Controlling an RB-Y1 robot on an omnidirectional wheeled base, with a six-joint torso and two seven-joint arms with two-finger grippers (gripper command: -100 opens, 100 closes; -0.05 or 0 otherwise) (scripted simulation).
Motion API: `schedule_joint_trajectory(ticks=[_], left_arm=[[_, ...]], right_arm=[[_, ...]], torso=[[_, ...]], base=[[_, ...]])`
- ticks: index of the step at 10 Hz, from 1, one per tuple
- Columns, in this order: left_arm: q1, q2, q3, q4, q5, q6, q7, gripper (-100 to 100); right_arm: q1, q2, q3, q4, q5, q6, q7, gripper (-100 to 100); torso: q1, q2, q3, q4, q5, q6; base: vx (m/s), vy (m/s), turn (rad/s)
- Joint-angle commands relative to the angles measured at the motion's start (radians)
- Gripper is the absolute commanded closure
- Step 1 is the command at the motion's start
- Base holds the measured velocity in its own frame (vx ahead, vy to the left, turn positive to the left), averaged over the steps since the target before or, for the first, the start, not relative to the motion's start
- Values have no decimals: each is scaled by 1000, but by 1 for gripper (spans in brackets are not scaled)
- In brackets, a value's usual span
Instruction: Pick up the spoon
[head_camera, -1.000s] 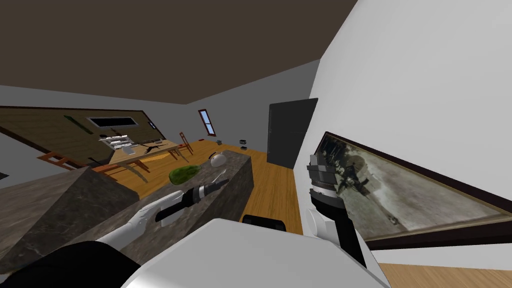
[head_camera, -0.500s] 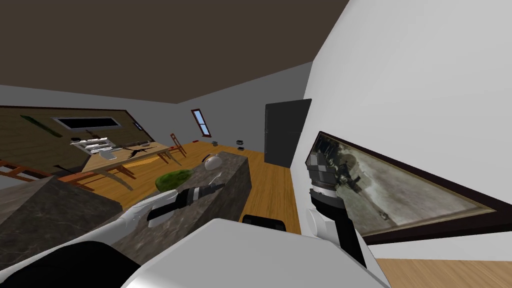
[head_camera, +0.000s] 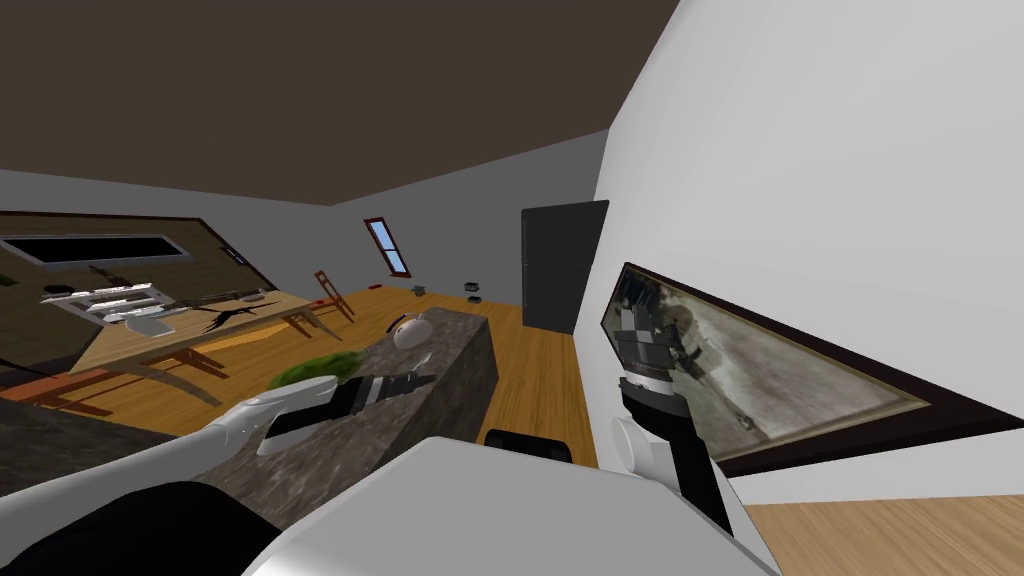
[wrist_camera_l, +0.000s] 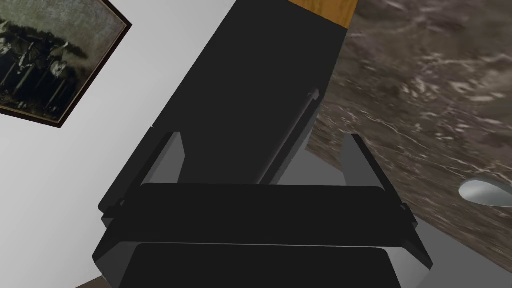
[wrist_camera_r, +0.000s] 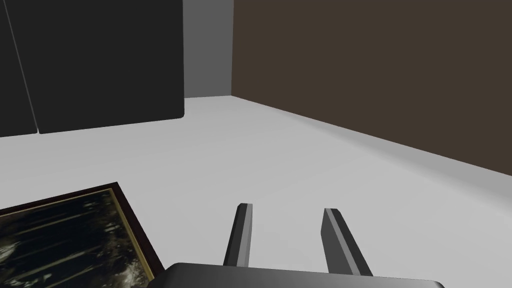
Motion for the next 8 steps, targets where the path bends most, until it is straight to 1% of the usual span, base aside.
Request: schedule_joint_trajectory(ticks=[1,2,3,4,5,6,8], left_arm=[[-19,22,-31,31,-14,-1,2,-100],[-20,71,-60,66,-20,-6,7,-100],[-21,99,-87,100,-26,-10,11,-100],[-21,118,-89,108,-26,-10,11,-100],[-22,147,-119,143,-31,-14,14,-100],[-22,160,-119,143,-31,-14,14,-100],[-21,229,-178,202,-41,-19,20,-100]], right_arm=[[0,0,0,0,0,0,0,0],[0,0,0,0,0,0,0,0],[0,0,0,0,0,0,0,0],[0,0,0,0,0,0,0,0],[0,0,0,0,0,0,0,0],[0,0,0,0,0,0,0,0],[0,0,0,0,0,0,0,0]], torso=[[0,0,0,0,0,0],[0,1,0,0,0,-1],[0,0,0,0,0,0],[-1,-2,-1,0,0,0],[0,-1,-1,0,0,-1],[0,-1,0,0,0,0],[0,0,0,0,0,0]], base=[[40,-9,-72],[55,-15,-119],[82,-23,-246],[67,-8,-67],[61,-10,-88],[44,-13,-57],[65,-17,-158]])
